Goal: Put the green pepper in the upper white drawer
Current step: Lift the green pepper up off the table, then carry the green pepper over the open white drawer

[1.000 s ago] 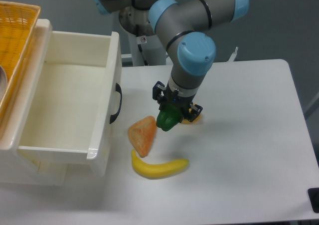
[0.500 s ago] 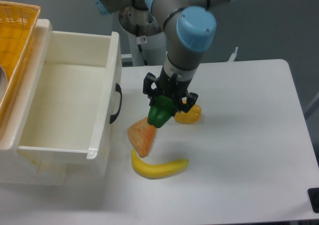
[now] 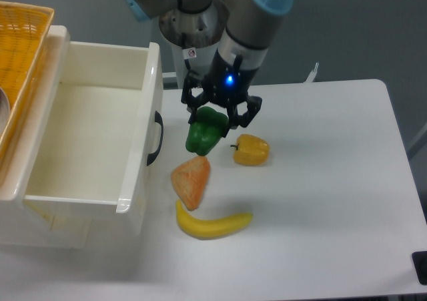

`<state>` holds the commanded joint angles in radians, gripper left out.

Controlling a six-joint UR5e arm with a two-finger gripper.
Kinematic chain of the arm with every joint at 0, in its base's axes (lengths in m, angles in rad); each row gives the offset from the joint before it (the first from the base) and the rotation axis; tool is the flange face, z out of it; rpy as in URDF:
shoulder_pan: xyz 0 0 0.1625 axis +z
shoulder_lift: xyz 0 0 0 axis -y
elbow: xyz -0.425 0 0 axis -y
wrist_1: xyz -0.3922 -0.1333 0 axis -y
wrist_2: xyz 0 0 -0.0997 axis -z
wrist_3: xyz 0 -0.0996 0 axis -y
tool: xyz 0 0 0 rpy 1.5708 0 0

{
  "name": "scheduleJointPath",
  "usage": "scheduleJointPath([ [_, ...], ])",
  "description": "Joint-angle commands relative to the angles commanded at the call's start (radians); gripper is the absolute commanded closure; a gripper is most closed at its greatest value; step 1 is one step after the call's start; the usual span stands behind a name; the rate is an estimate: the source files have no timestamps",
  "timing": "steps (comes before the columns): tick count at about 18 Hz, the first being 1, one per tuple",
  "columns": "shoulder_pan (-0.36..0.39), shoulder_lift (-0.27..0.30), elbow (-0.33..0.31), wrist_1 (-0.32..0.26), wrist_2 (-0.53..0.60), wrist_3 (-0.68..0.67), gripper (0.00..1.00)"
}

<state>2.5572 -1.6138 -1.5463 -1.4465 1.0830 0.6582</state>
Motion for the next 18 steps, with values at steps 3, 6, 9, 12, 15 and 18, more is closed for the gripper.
scheduleJointPath([
  [3,0.002,0.021,0.002,0.000,-0.041,-0.011,0.65],
  [6,0.000,0.041,0.000,-0.008,-0.066,-0.019,0.65],
  [9,-0.009,0.061,-0.002,-0.029,-0.080,-0.031,0.65],
  [12,-0.061,0.077,-0.006,-0.035,-0.080,-0.075,0.65],
  [15,-0.124,0.077,-0.009,-0.034,-0.080,-0.098,0.65],
  [18,-0.138,0.077,-0.009,-0.034,-0.084,-0.106,0.64],
])
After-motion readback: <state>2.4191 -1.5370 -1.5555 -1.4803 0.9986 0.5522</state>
